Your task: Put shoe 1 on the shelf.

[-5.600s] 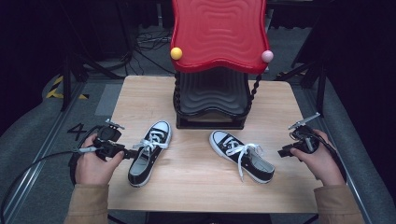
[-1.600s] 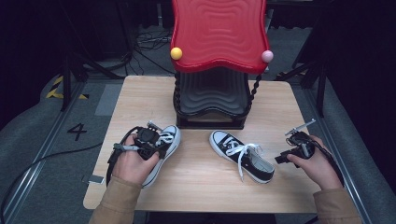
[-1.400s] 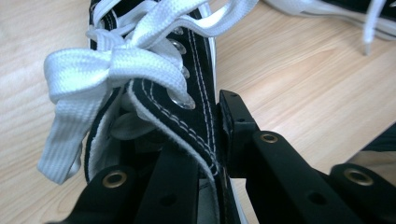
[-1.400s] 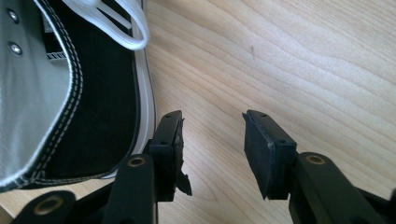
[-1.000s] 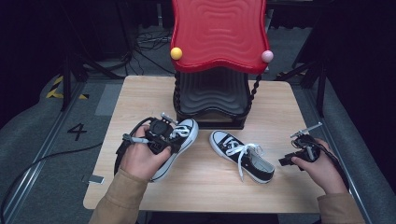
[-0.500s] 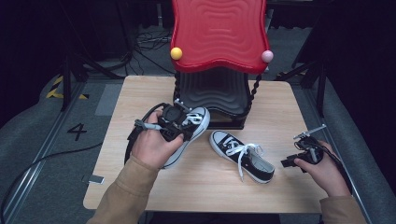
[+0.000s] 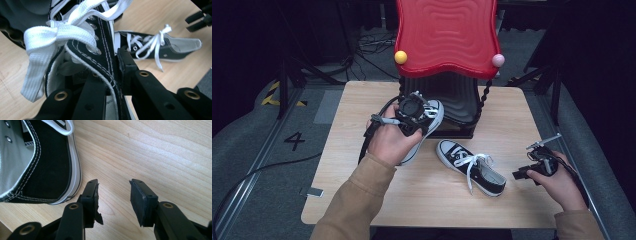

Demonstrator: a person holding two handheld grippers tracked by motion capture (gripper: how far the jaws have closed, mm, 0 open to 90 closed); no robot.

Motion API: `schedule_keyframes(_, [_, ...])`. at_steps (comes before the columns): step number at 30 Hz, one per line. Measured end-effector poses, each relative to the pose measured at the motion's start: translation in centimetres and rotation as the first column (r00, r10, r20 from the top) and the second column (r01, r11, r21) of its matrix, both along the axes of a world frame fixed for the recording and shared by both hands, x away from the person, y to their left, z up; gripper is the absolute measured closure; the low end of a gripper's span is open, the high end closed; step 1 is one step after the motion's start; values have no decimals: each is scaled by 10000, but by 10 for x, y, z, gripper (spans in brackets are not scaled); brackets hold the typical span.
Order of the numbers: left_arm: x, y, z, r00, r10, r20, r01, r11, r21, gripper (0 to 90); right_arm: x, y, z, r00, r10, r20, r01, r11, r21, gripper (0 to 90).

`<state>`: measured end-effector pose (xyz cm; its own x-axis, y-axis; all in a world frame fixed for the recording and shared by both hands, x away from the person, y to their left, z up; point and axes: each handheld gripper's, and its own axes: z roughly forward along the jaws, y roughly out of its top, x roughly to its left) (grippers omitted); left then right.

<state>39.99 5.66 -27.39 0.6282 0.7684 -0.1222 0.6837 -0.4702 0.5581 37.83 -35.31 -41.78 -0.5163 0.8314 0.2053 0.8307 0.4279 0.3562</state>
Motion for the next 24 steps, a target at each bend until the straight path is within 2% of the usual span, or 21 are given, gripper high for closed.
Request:
schedule_keyframes(6, [17, -7, 2, 9989, 315, 333, -309, 9994, -172, 846, 0, 0, -1, 9999, 12, -139, -12, 10000, 29, 588])
schedule_keyframes(11, [31, -14, 3, 9960, 570, 692, -559, 9983, -177, 845, -1, 0, -2, 10000, -5, -52, 5, 10000, 51, 588])
schedule_keyframes(17, [47, -26, -3, 9914, 827, 1012, -805, 9964, -256, 845, -7, -6, -3, 9997, -186, -145, 188, 9998, 111, 586])
schedule_keyframes(21, [56, -31, -7, 9846, 1165, 1301, -1141, 9931, -262, 845, -9, -8, -3, 9997, -235, -109, 236, 9996, 120, 586])
schedule_keyframes(24, [58, -37, -9, 9776, 1250, 1694, -1266, 9919, -12, 844, -9, -9, -3, 9997, -230, -126, 232, 9997, 108, 585])
